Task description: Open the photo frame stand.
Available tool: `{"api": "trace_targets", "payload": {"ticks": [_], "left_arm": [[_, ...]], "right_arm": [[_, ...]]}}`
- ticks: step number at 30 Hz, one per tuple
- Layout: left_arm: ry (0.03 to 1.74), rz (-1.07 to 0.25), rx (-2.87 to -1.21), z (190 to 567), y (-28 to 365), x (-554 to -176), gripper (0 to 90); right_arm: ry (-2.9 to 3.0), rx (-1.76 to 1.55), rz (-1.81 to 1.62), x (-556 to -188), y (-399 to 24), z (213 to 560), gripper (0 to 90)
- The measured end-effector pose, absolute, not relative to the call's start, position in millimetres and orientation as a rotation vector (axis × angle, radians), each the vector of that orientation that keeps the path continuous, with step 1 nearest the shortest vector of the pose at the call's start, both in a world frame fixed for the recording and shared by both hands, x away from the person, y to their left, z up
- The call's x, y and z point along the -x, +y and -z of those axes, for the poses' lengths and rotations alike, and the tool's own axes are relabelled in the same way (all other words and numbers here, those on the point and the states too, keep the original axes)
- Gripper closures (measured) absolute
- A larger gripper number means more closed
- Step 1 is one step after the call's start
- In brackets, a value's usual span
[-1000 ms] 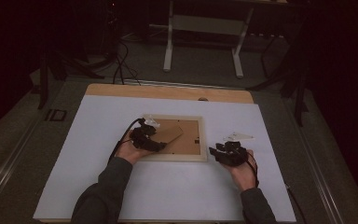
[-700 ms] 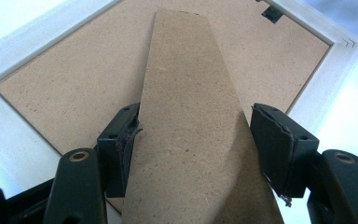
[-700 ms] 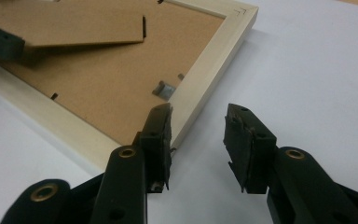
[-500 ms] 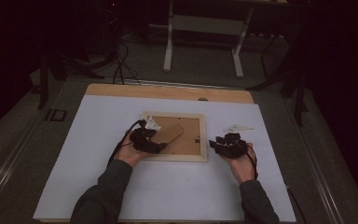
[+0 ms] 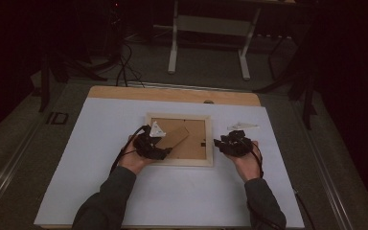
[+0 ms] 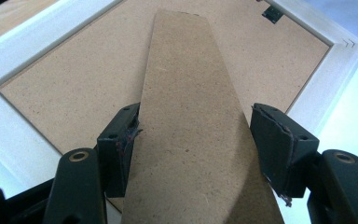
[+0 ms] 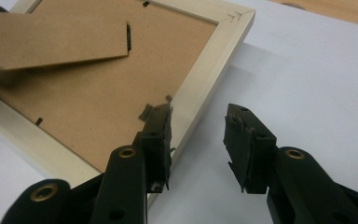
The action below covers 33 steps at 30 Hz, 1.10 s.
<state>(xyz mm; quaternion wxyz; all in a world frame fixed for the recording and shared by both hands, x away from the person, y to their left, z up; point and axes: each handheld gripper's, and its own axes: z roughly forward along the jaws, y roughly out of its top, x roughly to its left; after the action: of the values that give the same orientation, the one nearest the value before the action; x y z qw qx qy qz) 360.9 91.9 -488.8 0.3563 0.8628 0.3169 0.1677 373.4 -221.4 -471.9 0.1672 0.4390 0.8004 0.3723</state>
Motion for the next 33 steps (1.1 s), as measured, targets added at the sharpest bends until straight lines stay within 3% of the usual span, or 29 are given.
{"api": "trace_targets", "payload": {"ticks": [33], "left_arm": [[0.756, -0.600, -2.199, 485.5, 86.9, -337.3, 37.9]], "right_arm": [[2.293, -1.312, -1.098, -404.4, -214.2, 451.8, 61.3]]}}
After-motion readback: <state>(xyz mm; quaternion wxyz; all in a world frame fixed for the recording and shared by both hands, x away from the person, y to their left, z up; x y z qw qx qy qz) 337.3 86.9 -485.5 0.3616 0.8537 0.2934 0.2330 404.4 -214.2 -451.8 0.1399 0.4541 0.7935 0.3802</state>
